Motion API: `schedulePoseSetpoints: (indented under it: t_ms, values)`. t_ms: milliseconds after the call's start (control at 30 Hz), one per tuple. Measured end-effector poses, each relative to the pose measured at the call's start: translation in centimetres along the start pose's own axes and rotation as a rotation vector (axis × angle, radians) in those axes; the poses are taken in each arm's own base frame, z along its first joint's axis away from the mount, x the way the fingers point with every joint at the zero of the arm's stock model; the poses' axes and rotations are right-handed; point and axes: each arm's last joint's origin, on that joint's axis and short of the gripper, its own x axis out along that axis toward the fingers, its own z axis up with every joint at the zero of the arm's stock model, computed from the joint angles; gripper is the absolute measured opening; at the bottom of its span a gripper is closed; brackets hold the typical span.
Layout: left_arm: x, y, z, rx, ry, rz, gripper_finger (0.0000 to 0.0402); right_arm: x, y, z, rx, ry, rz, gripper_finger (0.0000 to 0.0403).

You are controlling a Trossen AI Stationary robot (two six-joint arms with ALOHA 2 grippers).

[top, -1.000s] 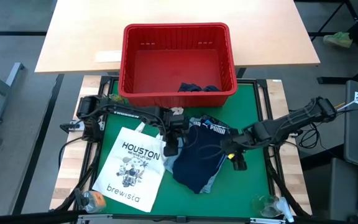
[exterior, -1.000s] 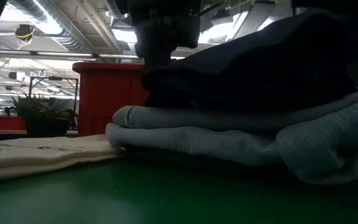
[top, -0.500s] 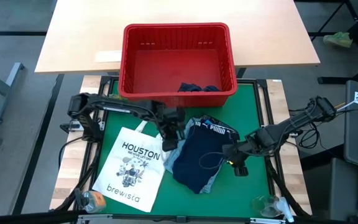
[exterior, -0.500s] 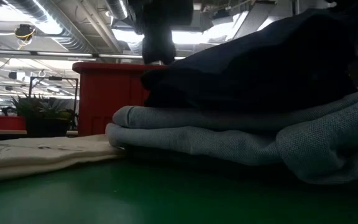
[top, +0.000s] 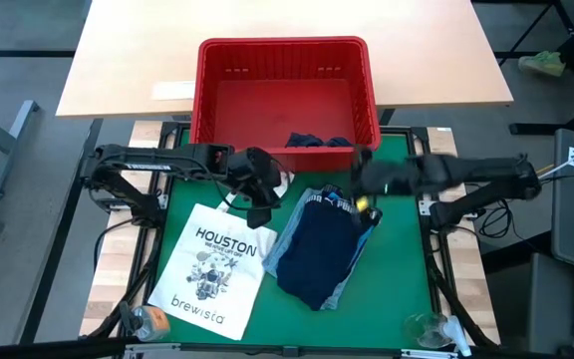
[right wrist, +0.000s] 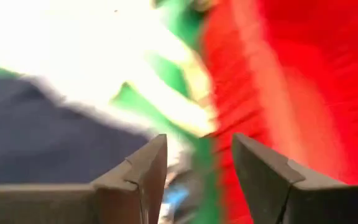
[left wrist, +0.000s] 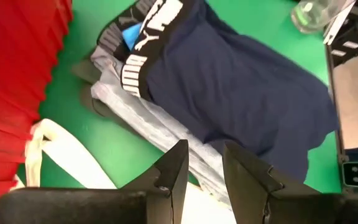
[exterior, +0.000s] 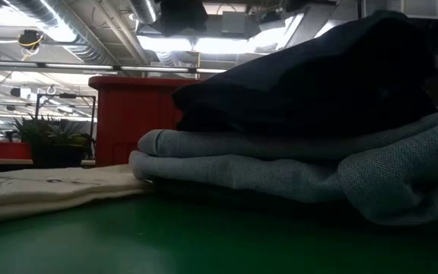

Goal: Fold Laundry from Bin
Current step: Fold the gray short

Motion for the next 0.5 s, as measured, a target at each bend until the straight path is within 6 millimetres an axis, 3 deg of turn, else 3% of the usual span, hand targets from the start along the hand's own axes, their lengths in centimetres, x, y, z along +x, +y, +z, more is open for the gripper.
schedulePoseSetpoints:
  t_ms: [233, 500]
  values:
    - [-0.4, 0.0, 0.0, 0.006, -0.01, -0.001, 0.0094, -0.3, -9.7, 1.8, 0.017, -0.232, -0.244, 0.0182]
    - [-0.5, 1.2, 0.3, 0.006, -0.032, 0.08, 0.0094, 4.1, -18.4, -1.9, 0.171, -0.117, -0.327, 0.0182]
